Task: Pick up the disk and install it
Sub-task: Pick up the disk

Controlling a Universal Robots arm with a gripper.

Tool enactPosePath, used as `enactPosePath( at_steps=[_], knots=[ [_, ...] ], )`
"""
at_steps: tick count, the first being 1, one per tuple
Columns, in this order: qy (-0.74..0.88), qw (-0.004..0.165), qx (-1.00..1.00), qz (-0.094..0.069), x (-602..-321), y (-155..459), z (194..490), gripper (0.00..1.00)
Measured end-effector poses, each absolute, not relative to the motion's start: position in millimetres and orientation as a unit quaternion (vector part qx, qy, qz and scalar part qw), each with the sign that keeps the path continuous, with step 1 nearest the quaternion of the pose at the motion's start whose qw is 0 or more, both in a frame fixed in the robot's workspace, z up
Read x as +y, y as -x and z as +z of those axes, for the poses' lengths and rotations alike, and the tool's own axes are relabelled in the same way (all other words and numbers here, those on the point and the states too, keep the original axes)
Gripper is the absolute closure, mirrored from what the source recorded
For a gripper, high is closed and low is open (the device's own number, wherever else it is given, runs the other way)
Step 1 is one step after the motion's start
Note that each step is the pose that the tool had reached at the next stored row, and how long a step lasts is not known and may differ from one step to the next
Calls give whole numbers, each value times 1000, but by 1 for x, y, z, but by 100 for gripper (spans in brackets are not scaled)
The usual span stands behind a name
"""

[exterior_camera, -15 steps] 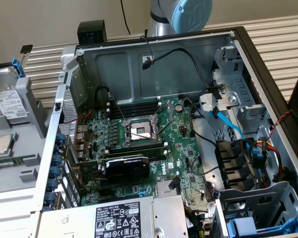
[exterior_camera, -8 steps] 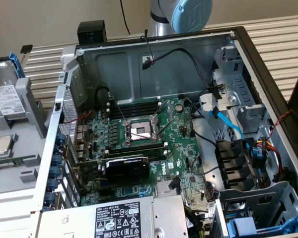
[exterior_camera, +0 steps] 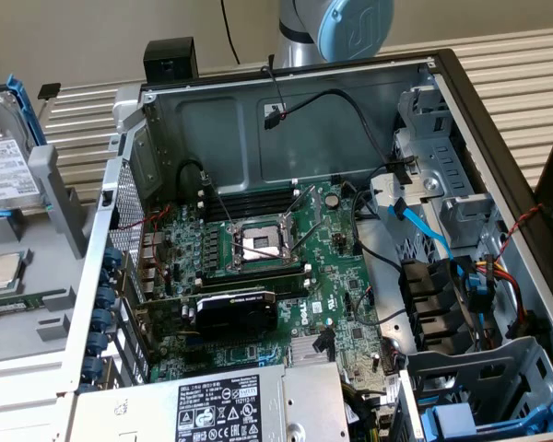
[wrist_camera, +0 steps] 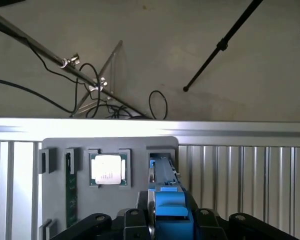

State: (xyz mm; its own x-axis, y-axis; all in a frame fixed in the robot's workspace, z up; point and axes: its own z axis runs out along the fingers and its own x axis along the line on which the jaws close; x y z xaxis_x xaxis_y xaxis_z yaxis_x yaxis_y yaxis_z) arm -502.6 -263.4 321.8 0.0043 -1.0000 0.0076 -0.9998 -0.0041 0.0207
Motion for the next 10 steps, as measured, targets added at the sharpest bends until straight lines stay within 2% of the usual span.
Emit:
enactPosePath(
  at_steps=[10],
  knots=[
    [-708, 12, -706, 1, -263, 503, 354, 63]
  ],
)
